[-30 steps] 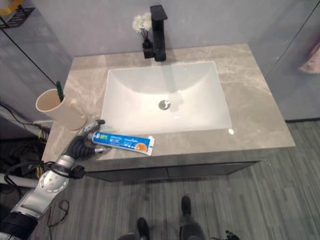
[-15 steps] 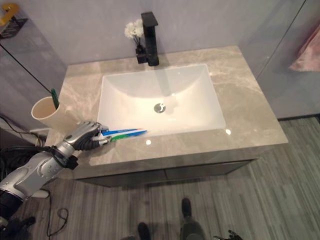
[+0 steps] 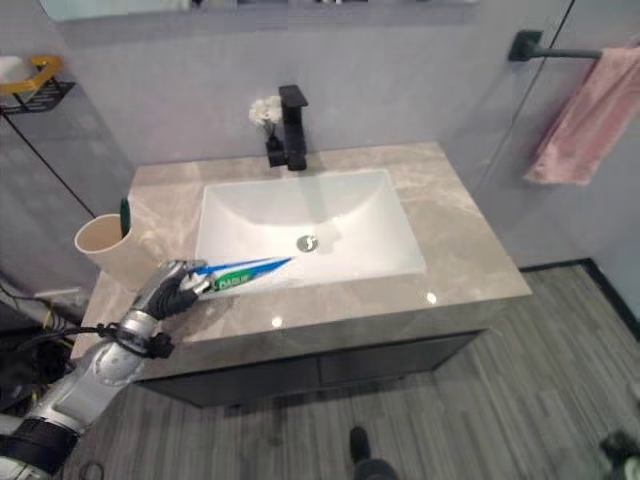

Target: Put brush and paste in cup on sink, flatten towel.

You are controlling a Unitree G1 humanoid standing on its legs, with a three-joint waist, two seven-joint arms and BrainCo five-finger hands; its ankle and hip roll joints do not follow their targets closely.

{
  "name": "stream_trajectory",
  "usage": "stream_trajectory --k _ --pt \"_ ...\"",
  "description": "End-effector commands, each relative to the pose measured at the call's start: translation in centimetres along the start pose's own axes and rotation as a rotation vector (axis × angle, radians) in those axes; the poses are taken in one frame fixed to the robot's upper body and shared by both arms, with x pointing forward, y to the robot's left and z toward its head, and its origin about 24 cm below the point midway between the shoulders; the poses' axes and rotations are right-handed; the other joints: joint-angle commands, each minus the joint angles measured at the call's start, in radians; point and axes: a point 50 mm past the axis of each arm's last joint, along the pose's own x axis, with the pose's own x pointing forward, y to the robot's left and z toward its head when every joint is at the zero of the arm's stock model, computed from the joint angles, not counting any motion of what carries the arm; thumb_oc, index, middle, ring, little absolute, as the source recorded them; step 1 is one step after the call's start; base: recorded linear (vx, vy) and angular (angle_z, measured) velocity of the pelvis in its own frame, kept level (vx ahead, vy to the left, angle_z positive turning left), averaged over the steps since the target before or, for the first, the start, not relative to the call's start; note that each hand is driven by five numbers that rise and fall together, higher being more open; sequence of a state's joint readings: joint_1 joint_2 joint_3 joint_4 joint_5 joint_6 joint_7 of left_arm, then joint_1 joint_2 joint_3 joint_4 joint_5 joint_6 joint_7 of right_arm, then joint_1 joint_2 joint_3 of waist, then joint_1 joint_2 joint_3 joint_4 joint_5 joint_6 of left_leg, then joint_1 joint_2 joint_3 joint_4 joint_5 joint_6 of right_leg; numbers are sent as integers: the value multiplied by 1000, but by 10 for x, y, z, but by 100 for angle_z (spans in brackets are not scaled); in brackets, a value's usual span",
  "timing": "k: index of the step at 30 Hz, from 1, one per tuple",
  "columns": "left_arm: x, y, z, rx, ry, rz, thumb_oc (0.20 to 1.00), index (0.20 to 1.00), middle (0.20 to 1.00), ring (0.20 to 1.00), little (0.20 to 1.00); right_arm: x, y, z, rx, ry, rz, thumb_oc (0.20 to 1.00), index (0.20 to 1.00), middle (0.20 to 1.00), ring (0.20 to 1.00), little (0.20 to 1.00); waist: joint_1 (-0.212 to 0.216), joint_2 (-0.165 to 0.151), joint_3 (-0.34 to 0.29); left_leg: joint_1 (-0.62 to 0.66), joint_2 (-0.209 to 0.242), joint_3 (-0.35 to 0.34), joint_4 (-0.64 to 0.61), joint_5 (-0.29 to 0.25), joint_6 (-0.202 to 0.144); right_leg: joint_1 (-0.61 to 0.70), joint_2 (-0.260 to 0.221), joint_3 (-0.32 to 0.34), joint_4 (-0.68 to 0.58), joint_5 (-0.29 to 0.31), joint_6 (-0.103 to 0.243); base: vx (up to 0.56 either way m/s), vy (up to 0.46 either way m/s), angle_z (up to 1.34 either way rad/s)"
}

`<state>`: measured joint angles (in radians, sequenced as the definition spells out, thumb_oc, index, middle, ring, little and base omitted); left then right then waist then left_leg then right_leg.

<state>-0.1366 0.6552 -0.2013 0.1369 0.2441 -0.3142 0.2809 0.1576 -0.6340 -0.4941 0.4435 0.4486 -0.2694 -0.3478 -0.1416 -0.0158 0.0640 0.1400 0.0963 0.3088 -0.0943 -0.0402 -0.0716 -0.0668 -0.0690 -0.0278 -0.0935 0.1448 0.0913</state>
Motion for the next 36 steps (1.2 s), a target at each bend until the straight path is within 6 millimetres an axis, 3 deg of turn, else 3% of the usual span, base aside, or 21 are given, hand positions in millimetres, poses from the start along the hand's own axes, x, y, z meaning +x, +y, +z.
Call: stream_trajectory --k 1,4,6,9,10,15,17,18,19,20,22,23,25,26,32,36 --pt "52 55 61 -108 -277 367 200 200 200 200 200 13 44 100 -64 -450 152 1000 1000 1000 1000 1000 -9 -20 -55 -24 65 -92 7 39 -49 64 -60 5 74 -74 78 -43 21 0" --pt "74 65 102 -129 -436 430 200 200 200 200 200 2 102 138 -21 -566 459 1000 1000 1000 1000 1000 1 -38 -70 -23 67 -90 7 44 -49 71 -60 4 68 -72 77 -37 2 -4" --pt "84 74 128 -135 -538 475 200 200 200 200 200 -21 143 155 55 -595 737 1000 1000 1000 1000 1000 9 -51 -73 -24 67 -86 7 55 -50 71 -59 5 67 -63 76 -47 -2 -4" --pt "87 77 137 -138 -571 491 200 200 200 200 200 -30 162 155 109 -556 834 1000 1000 1000 1000 1000 11 -54 -79 -23 68 -85 7 48 -51 74 -60 3 63 -67 78 0 0 0" --pt "88 82 148 -126 -612 507 200 200 200 200 200 -57 191 166 248 -539 1024 1000 1000 1000 1000 1000 17 -58 -78 -20 69 -81 7 51 -51 73 -60 9 64 -64 77 -15 3 -6" --pt "88 82 147 -126 -611 508 200 200 200 200 200 -57 191 166 248 -540 1026 1000 1000 1000 1000 1000 15 -57 -78 -20 69 -81 7 50 -51 74 -60 8 64 -65 78 -4 1 4" --pt "88 75 169 -155 -701 450 200 200 200 200 200 -109 245 176 410 -420 1419 1000 1000 1000 1000 1000 54 -64 -73 -15 69 -89 7 50 -53 89 -63 -1 64 -73 76 -3 6 -5" --pt "88 74 170 -160 -704 442 200 200 200 200 200 -118 255 181 450 -406 1450 1000 1000 1000 1000 1000 57 -63 -72 -21 69 -94 7 56 -53 88 -65 -6 63 -70 74 10 17 -15" --pt "87 66 170 -224 -690 411 200 200 200 200 200 -150 277 202 635 -389 1544 1000 1000 1000 1000 1000 76 -58 -66 -26 64 -109 7 60 -53 95 -70 -18 60 -71 72 2 11 -4" --pt "85 62 169 -237 -689 389 200 200 200 200 200 -159 281 208 671 -396 1566 1000 1000 1000 1000 1000 82 -57 -65 -29 63 -113 7 61 -53 98 -72 -23 57 -72 71 17 12 14" --pt "85 62 169 -237 -688 390 200 200 200 200 200 -160 281 208 671 -396 1566 1000 1000 1000 1000 1000 81 -57 -65 -29 63 -114 7 61 -53 98 -72 -24 57 -72 71 7 4 25" --pt "82 55 170 -272 -690 364 200 200 200 200 200 -175 288 222 785 -393 1595 1000 1000 1000 1000 1000 99 -51 -62 -35 61 -121 7 64 -52 99 -75 -31 56 -70 70 9 5 15" --pt "82 56 169 -269 -689 364 200 200 200 200 200 -175 288 222 788 -393 1597 1000 1000 1000 1000 1000 94 -53 -62 -35 61 -123 7 64 -52 100 -75 -32 55 -70 71 25 7 9" --pt "71 36 156 -425 -619 284 200 200 200 200 200 -209 300 252 1012 -358 1686 1000 1000 1000 1000 1000 132 -53 -56 -46 54 -144 7 67 -54 112 -84 -53 41 -68 67 49 10 10" --pt "59 24 144 -486 -564 240 200 200 200 200 200 -219 294 277 1155 -406 1693 1000 1000 1000 1000 1000 157 -55 -50 -61 51 -167 7 71 -55 120 -86 -79 43 -72 63 24 -1 20" --pt "56 16 135 -505 -516 230 200 200 200 200 200 -223 289 283 1280 -381 1683 1000 1000 1000 1000 1000 168 -57 -47 -69 51 -180 7 73 -55 123 -88 -91 45 -74 63 11 1 6"
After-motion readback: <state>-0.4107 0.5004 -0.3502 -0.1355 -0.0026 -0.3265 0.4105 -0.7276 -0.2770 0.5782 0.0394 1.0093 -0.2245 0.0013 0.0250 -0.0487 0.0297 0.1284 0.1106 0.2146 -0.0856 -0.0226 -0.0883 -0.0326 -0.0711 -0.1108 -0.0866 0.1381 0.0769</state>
